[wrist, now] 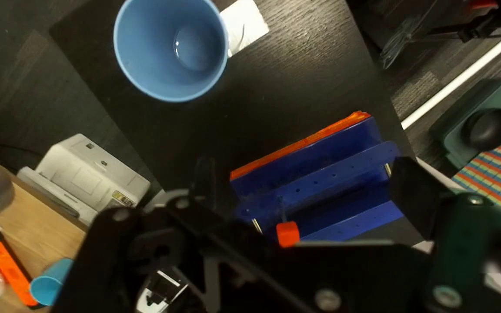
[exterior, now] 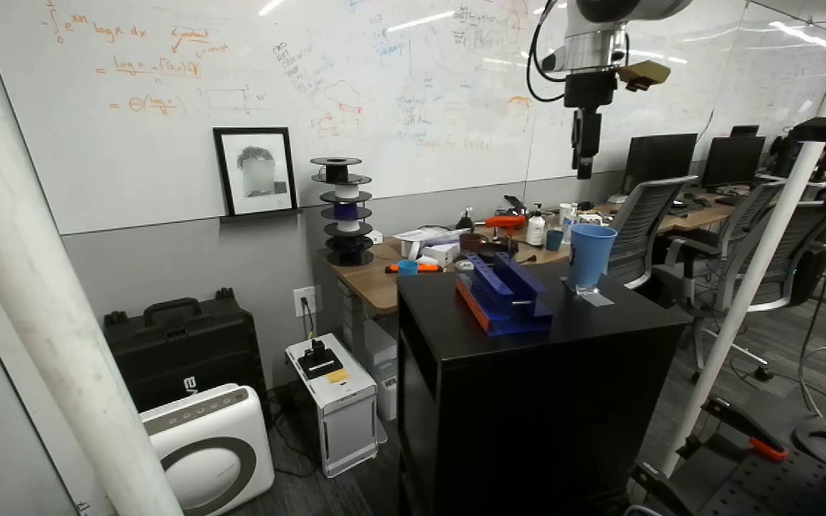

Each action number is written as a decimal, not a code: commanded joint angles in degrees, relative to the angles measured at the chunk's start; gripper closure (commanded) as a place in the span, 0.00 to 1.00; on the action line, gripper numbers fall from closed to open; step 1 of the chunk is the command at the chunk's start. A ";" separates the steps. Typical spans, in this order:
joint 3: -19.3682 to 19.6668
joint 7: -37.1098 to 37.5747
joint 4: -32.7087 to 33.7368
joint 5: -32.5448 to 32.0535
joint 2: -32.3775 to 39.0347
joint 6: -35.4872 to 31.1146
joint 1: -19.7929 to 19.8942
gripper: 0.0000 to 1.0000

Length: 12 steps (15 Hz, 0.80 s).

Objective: Take the orange wrench out of the toolbox and place it inside the big blue cup on the right

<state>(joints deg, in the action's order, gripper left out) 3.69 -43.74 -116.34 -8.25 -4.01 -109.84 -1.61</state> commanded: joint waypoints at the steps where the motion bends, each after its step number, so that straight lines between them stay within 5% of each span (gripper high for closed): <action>1: -2.17 -7.86 10.66 0.01 10.87 0.88 -0.15 0.00; 7: -5.71 -12.71 20.97 -1.37 21.99 1.29 0.31 0.00; 12: -7.49 -10.76 21.12 -3.90 23.84 0.63 -0.88 0.00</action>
<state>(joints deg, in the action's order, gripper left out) -2.88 -55.08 -97.01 -9.98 18.95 -109.93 -1.74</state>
